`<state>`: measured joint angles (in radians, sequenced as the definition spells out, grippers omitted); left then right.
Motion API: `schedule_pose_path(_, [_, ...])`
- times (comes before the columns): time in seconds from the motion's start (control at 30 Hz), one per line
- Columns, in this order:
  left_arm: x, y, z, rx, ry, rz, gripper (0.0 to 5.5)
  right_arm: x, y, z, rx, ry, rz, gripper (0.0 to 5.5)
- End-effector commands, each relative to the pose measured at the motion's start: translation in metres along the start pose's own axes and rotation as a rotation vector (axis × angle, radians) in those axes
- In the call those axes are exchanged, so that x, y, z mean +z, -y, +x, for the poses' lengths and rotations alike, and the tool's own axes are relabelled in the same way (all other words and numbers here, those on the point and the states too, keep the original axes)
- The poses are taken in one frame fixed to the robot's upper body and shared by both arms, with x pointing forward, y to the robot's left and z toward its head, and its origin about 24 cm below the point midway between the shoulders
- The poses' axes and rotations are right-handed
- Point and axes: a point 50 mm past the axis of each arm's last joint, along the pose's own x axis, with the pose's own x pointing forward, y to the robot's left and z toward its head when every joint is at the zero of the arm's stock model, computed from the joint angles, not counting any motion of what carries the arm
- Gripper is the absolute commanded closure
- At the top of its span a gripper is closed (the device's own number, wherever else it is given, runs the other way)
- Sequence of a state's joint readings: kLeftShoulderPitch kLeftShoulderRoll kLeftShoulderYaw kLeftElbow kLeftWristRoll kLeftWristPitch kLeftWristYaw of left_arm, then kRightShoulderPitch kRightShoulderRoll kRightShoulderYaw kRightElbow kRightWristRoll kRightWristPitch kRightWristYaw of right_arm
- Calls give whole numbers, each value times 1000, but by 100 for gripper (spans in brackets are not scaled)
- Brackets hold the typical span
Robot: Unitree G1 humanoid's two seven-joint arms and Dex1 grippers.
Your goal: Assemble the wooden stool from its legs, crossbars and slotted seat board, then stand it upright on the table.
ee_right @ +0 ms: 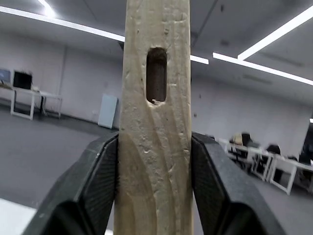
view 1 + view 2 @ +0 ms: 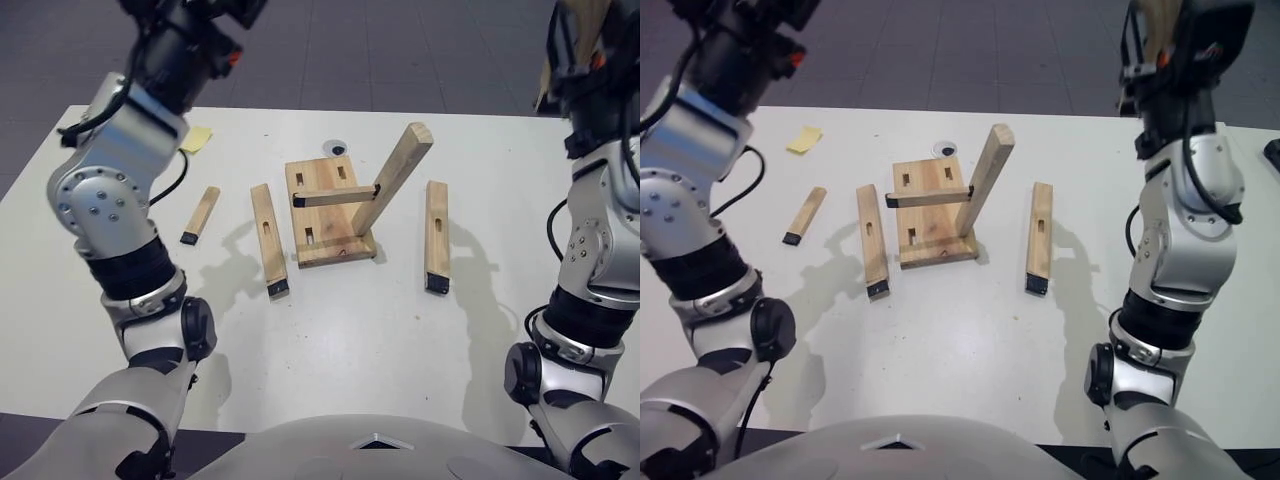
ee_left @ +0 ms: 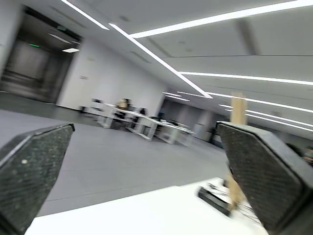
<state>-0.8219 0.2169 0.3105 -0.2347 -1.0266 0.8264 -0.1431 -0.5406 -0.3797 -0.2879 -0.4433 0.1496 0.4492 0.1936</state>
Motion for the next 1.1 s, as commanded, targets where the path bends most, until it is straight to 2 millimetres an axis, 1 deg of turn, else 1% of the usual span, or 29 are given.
schedule_pose_path(0.03, [16,28,31,-176,52,-90,10,31,-1,4,29,154,-18,345])
schedule_pose_path(0.13, [32,47,34,-308,121,-128,10,42,-10,8,69,208,-27,345])
schedule_pose_path(0.2, [37,50,32,-326,141,-137,10,47,-20,12,104,235,-7,345])
schedule_pose_path(0.27, [37,49,29,-314,141,-137,10,49,-33,17,140,254,1,345])
schedule_pose_path(0.37, [32,47,24,-276,111,-97,10,45,-50,23,175,257,-3,345])
schedule_pose_path(0.5, [29,44,22,-245,96,-104,10,37,-64,22,210,246,-23,345])
schedule_pose_path(0.67, [27,43,27,-241,81,-126,10,30,-82,16,268,238,-41,345])
schedule_pose_path(0.8, [21,48,34,-269,46,-150,10,23,-95,12,310,227,-82,345])
schedule_pose_path(0.9, [19,52,36,-292,35,-154,10,15,-102,12,325,195,-157,345])
schedule_pose_path(1.1, [19,49,37,-281,46,-165,10,8,-108,9,355,174,-178,345])
